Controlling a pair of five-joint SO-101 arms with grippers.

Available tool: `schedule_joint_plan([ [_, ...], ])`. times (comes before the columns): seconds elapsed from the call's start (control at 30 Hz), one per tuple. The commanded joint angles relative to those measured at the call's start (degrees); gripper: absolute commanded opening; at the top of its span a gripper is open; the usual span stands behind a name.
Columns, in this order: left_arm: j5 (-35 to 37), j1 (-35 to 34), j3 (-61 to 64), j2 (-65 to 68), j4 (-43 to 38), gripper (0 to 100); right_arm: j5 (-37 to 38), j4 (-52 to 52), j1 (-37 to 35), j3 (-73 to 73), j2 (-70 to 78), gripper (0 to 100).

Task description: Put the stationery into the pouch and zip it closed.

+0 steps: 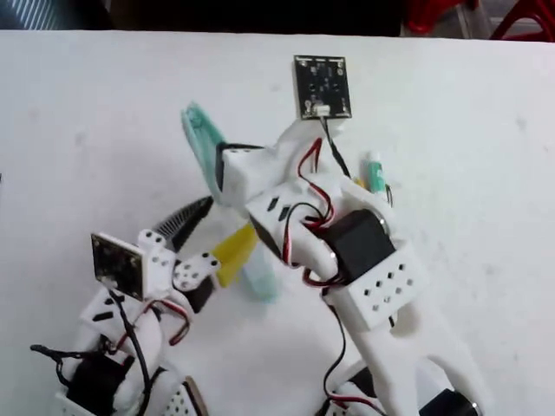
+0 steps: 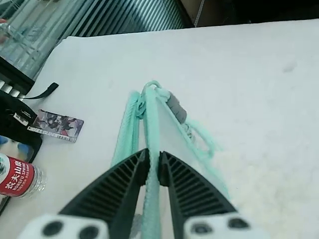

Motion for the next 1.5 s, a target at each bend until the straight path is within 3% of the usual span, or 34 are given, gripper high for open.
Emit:
schedule_joint_plan([
  [0.0, 0.53, -0.57, 0.70, 0.04, -3.25, 27, -0.09, 0.31, -0.66, -3.08, -1.19, 1.6],
  [0.2, 0.44, -0.84, 0.88, 0.04, -2.73, 27, 0.09, 1.45, -1.80, -2.99, -1.36, 1.6],
  [0.5, 0.79, -11.12, 1.14, 0.04, -0.79, 27, 4.48, 7.43, 3.91, -3.34, -1.45, 1.6],
  [0.9, 0.09, -6.81, 1.23, 0.04, 0.70, 27, 4.66, 3.91, 0.57, -3.34, -1.45, 1.6],
  [1.0, -3.78, -5.14, 1.32, 0.04, 0.70, 27, 4.92, 4.70, -1.63, -3.34, -1.45, 1.6],
  [1.13, -5.01, -4.70, 2.81, 0.04, 0.18, 27, 10.64, 6.64, -4.62, -3.34, -1.45, 1.6],
  [1.23, -5.10, -5.05, 3.34, 0.04, 0.53, 27, 10.55, 8.22, -5.23, -3.34, -1.98, 1.6],
  [1.47, -6.59, -6.11, 2.99, 0.04, 0.09, 11, 10.90, 8.22, -4.97, -2.99, -7.52, 1.6],
])
